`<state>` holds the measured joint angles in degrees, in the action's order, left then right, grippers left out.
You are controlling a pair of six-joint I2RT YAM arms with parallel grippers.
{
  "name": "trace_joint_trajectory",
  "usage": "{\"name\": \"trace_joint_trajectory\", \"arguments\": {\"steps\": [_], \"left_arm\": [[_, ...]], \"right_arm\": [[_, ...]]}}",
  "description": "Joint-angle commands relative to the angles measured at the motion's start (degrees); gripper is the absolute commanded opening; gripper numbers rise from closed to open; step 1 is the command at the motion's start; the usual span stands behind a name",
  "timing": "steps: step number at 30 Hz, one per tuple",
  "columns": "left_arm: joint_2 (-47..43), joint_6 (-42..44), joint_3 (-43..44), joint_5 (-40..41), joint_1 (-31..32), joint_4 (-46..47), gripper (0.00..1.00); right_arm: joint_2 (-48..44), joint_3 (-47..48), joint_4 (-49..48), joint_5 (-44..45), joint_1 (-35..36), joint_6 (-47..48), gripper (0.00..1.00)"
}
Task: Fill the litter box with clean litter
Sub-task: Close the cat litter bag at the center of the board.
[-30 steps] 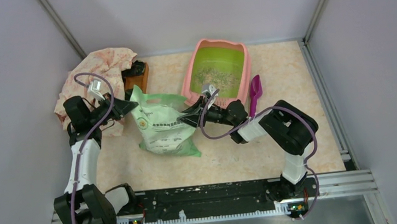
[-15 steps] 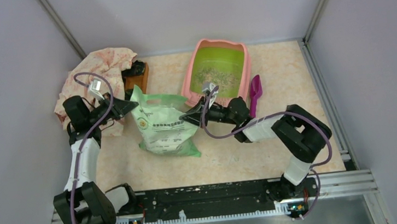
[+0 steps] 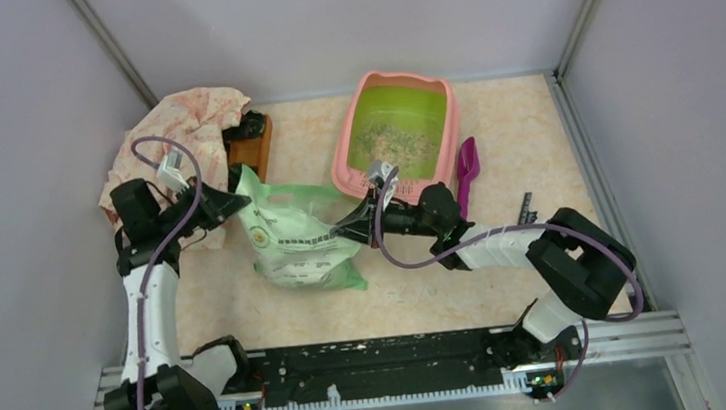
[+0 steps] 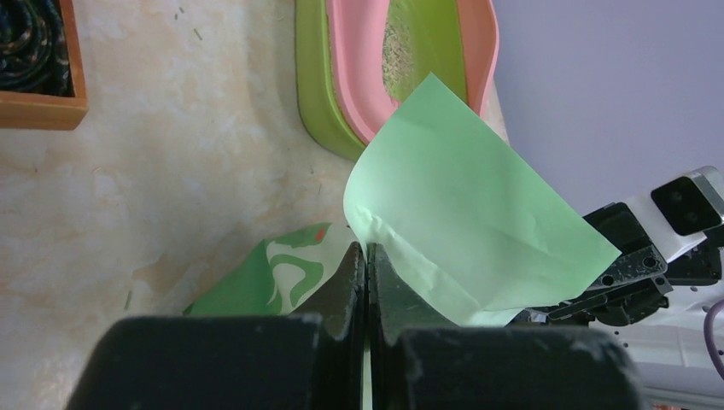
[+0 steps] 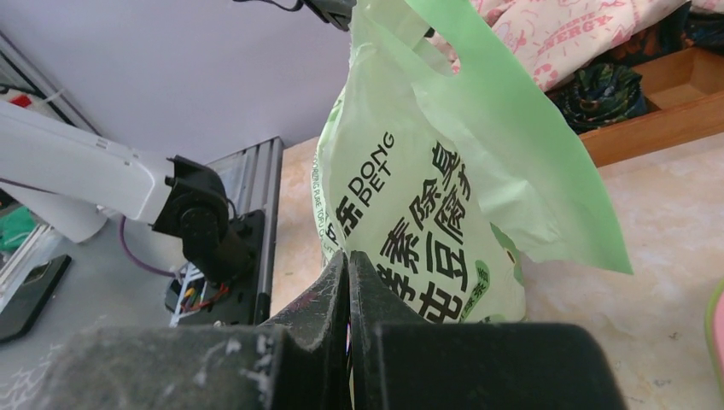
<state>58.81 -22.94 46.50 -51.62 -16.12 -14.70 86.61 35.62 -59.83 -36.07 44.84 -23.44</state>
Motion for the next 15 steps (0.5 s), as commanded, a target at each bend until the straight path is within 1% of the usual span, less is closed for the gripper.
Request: {"name": "trace_joint_trajectory", "arguments": {"steps": [1, 7, 9, 13, 14, 15], "left_arm": [[-4.89, 2.41, 2.31, 6.11, -0.91, -5.47, 0.00], [-12.24, 1.88, 1.26, 8.48, -0.84, -9.98, 0.00], [-15.11, 1.46, -0.65, 8.61, -0.77, -9.95, 0.00], [-16.49, 2.02, -2.25, 9.05, -0.33, -10.76, 0.00], [-16.77, 2.02, -2.35, 9.04, -0.26, -10.86, 0.00], [-16.94, 2.11, -2.45, 9.14, -0.26, -10.88, 0.00]], "right_arm": [[-3.44, -0.93, 1.12, -3.28, 1.60, 2.77, 0.00], [-8.09, 2.28, 17.28, -2.14, 1.65, 13.09, 0.00], [-9.26, 2.95, 21.15, -1.40, 1.65, 15.97, 0.00], [-10.84, 3.32, 25.74, -0.68, 1.65, 20.12, 0.00], [-11.20, 3.51, 26.24, -0.68, 1.66, 20.53, 0.05], [-11.34, 3.80, 26.76, -1.10, 1.66, 20.99, 0.17]]}}
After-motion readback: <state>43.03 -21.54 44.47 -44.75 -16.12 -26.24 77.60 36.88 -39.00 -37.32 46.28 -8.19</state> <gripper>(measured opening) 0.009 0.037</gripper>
